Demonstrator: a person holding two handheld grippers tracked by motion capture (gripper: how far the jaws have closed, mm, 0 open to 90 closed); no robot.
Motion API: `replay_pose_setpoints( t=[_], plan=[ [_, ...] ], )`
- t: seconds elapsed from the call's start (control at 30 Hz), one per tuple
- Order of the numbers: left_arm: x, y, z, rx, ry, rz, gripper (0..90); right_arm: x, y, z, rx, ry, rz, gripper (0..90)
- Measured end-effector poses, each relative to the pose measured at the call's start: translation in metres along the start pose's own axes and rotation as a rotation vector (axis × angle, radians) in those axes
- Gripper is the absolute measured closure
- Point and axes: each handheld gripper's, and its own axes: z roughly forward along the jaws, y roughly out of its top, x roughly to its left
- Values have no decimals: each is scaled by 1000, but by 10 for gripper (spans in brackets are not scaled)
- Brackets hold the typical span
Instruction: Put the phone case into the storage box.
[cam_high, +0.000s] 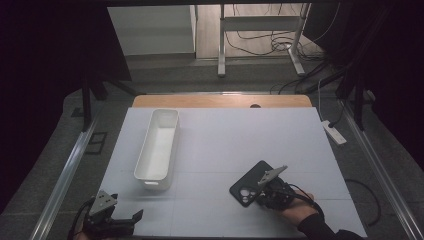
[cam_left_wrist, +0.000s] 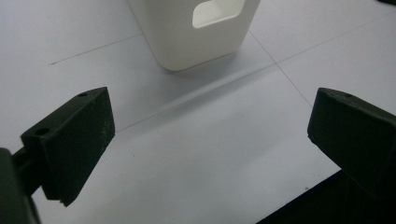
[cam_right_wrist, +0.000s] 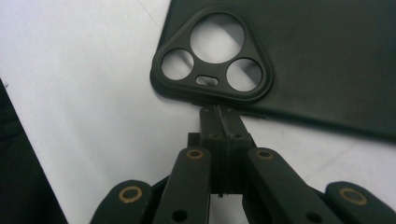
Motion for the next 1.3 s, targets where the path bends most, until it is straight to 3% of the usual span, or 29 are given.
replay_pose_setpoints(
  t=[0.53, 1.3],
  plan=[
    [0, 0, 0, 2, 1, -1, 16, -3, 29, 16, -9, 6, -53, 900],
    [0, 0, 1, 4, 0, -2, 18, -18, 73, 37, -17, -49, -76, 900]
  ],
)
